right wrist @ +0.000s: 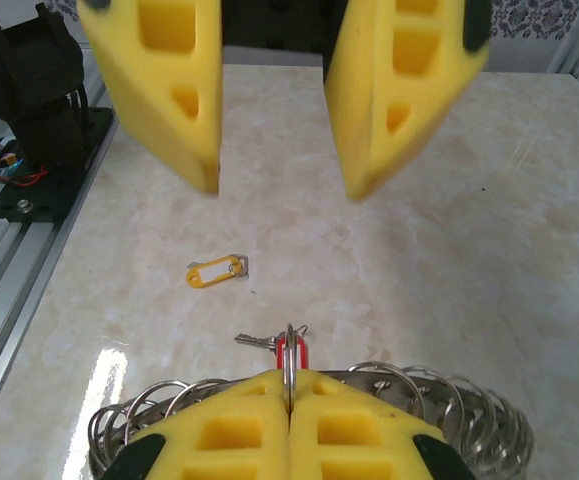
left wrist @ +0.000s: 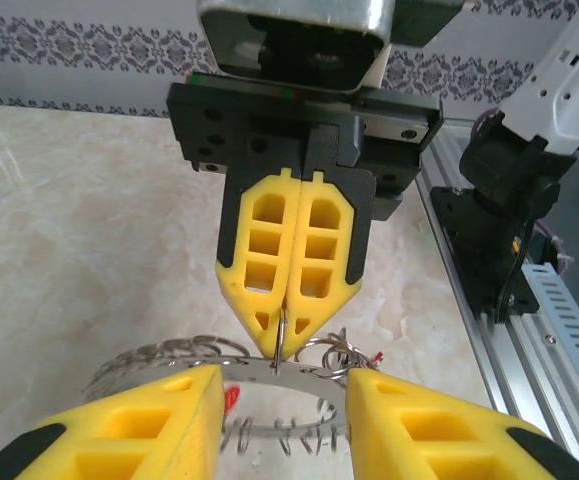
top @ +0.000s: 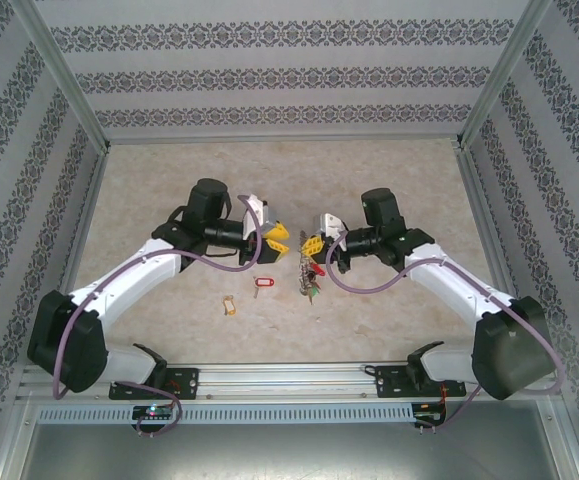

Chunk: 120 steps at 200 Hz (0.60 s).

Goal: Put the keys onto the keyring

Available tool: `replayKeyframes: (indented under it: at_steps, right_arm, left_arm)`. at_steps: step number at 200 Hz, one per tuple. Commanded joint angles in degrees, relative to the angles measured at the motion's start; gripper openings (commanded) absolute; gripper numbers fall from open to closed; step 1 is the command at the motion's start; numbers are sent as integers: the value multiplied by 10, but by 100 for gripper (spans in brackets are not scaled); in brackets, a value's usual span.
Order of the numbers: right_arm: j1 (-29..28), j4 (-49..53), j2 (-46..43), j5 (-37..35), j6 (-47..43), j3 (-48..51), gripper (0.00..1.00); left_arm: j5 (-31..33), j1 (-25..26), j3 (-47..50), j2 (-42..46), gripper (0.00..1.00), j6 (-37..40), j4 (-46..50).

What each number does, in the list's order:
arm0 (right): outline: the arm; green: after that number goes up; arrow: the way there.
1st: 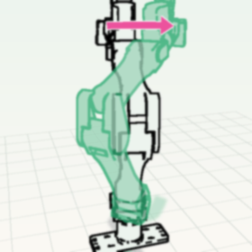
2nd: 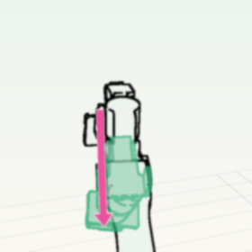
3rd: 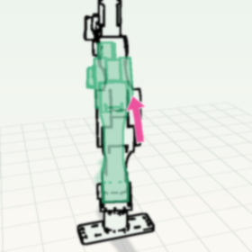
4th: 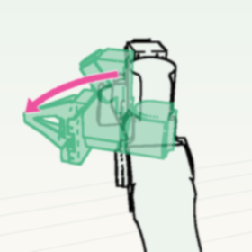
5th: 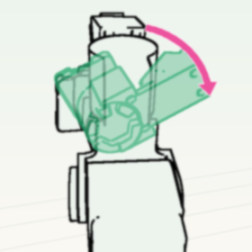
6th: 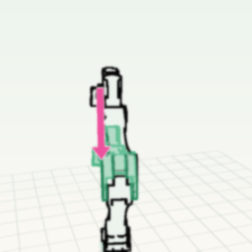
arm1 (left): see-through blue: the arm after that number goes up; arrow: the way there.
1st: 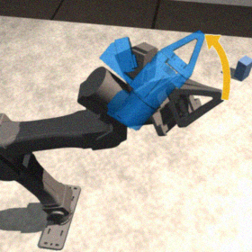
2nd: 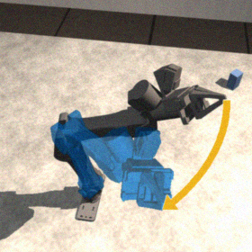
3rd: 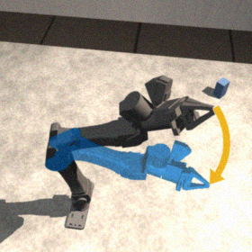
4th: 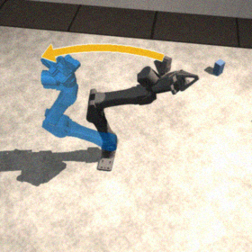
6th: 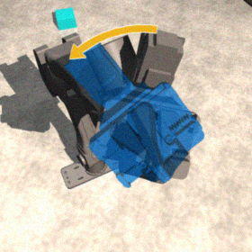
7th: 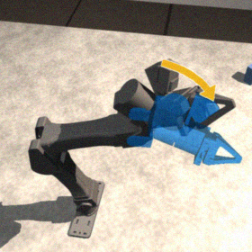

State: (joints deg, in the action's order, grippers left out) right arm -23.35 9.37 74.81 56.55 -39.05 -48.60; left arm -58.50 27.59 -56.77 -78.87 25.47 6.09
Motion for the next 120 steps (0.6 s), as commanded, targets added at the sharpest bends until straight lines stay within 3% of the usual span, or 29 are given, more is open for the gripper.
replayKeyframes:
  at_steps: [1,70,120]
  right_arm:
    - [0,-1,10,40,-31,-28,0]
    - [-16,-4,28,35,-26,-41,0]
    - [-17,-5,34,40,-22,-45,0]
  left_arm:
    - [-20,13,-31,-19,38,73,53]
    - [10,28,-23,-43,38,67,11]
    - [38,35,-17,-45,32,80,14]
